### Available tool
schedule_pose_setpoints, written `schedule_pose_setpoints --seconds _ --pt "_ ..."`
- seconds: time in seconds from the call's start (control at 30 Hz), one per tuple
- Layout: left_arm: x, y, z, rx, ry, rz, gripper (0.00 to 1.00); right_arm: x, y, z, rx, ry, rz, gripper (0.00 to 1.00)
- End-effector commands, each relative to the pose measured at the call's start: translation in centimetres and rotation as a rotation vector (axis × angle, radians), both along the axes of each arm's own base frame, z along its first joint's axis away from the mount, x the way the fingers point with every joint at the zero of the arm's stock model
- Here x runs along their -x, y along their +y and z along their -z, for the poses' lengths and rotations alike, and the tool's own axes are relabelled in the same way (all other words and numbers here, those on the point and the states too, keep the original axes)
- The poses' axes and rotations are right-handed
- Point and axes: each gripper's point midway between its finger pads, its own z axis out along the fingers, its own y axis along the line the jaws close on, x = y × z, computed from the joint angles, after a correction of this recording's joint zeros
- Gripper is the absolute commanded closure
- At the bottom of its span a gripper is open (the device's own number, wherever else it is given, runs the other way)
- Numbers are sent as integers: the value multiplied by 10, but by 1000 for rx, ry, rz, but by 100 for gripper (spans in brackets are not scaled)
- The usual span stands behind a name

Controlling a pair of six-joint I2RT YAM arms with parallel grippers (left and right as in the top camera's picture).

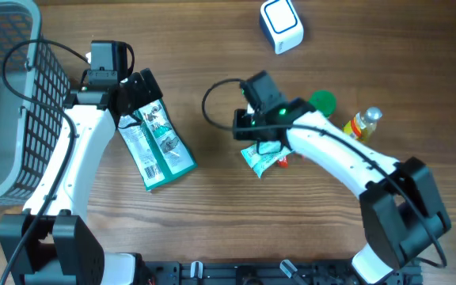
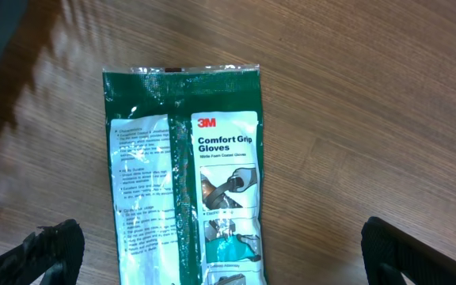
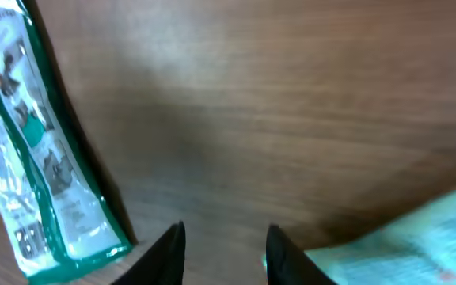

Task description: Scan the item barcode

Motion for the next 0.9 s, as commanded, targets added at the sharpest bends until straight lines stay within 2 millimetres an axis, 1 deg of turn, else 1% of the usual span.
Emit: schedule_pose_setpoints --seconds 0.0,0.03,0.1,0.2,0.33,0.5,0.57,0.63,0.7,0.73,0.77,0.8,0.83,0.87 --pt "-1 2 -1 -10 -3 -3 0 16 1 32 -10 63 31 73" --pt "-1 2 -1 -10 -3 -3 0 19 -2 39 -2 74 33 74" --pt "-1 2 -1 -10 -3 -3 0 23 -4 45 9 96 40 73" --pt "-1 2 -1 -10 -3 -3 0 36 -13 52 49 158 50 67" --pt "-1 2 -1 -10 -3 -3 0 50 -23 57 93 216 51 63" --pt "-1 2 -1 -10 -3 -3 0 63 -33 61 137 270 46 62" --pt "-1 2 -1 -10 -3 -3 0 68 -38 62 168 270 -2 55" --pt "-1 2 -1 -10 -3 -3 0 72 -50 63 232 272 -51 52" --pt "-1 2 -1 -10 -3 -3 0 72 -61 54 267 302 -33 49" --pt "-1 2 -1 -10 -3 -3 0 69 -61 44 263 314 -27 47" --pt "-1 2 -1 -10 -3 -3 0 65 -56 31 241 318 -29 46" --pt "-1 2 -1 -10 -3 -3 0 60 -46 17 197 299 -67 45" --pt "-1 2 -1 -10 -3 -3 0 57 -36 9 157 280 -99 44" --pt "-1 2 -1 -10 -3 -3 0 54 -19 1 82 263 -137 44"
